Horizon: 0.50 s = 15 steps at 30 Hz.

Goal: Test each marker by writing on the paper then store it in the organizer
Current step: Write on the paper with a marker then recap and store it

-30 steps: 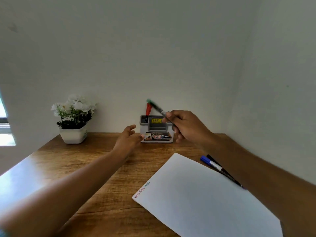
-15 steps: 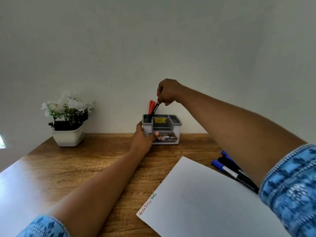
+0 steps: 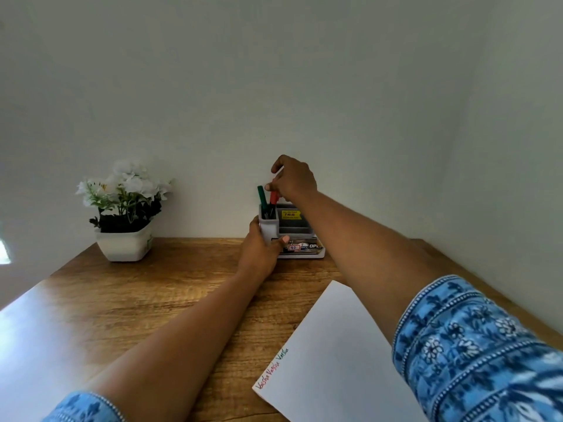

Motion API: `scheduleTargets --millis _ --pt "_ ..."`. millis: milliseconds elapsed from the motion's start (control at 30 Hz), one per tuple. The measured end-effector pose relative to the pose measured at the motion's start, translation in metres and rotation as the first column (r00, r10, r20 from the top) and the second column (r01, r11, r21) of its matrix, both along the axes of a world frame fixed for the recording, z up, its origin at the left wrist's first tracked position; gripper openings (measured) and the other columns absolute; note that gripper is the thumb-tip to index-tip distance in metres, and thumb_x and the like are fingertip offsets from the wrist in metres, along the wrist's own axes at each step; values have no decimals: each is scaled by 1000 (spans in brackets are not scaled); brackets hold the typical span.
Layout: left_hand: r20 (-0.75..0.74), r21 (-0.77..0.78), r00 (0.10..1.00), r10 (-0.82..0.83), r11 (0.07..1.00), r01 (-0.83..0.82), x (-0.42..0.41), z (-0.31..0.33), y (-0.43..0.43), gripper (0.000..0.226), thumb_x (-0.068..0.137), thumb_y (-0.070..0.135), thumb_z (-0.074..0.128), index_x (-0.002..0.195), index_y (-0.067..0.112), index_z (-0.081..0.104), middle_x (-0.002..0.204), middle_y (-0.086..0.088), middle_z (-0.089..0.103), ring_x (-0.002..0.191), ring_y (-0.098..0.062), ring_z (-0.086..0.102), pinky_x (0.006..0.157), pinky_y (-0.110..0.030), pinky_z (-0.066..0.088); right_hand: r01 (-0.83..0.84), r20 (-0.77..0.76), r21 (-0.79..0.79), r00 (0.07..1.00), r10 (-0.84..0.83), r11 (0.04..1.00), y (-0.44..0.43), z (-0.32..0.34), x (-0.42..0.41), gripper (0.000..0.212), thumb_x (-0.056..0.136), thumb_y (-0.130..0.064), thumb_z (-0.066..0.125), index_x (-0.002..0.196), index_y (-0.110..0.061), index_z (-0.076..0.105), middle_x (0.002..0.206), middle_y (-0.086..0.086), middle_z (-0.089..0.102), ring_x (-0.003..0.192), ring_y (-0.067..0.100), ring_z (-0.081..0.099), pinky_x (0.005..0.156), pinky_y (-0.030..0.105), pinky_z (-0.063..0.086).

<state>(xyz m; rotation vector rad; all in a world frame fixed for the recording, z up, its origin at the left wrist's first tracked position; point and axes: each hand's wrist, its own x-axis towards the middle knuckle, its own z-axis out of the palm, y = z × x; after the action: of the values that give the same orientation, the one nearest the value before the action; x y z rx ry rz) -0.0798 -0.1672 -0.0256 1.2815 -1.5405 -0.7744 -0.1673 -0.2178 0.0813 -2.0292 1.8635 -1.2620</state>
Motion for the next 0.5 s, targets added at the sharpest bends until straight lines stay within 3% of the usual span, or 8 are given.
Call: scheduleTargets --millis 200,267,400,500 --pt "21 43 1000 -20 999 19 3 4 7 69 91 24 62 146 17 22 147 -8 42 129 -28 46 100 -39 44 -38 46 -85 998 42 996 55 1 -17 19 75 -12 74 87 -19 61 82 1 67 75 21 65 75 41 55" --pt "53 77 998 -25 997 21 6 4 13 71 91 24 63 147 17 22 148 -9 40 131 -28 44 102 -41 42 -40 -24 -104 999 37 994 86 -6 -31 16 76 -14 73 82 -22 61 77 -4 64 71 14 63 72 35 55" --pt "123 161 990 -76 985 56 18 2 46 67 91 28 63 147 18 28 146 -8 42 128 -27 46 101 -39 42 -50 -213 74 975 64 996 159 -22 -71 13 78 -24 74 87 -19 66 81 -4 64 73 12 60 68 29 48" --pt "299 181 933 -199 972 150 32 1 82 61 89 37 63 144 28 35 144 -5 46 127 -24 47 99 -34 40 99 -339 190 940 -29 977 190 -33 -106 12 76 -27 74 85 -21 68 80 -7 64 80 14 60 72 28 47"
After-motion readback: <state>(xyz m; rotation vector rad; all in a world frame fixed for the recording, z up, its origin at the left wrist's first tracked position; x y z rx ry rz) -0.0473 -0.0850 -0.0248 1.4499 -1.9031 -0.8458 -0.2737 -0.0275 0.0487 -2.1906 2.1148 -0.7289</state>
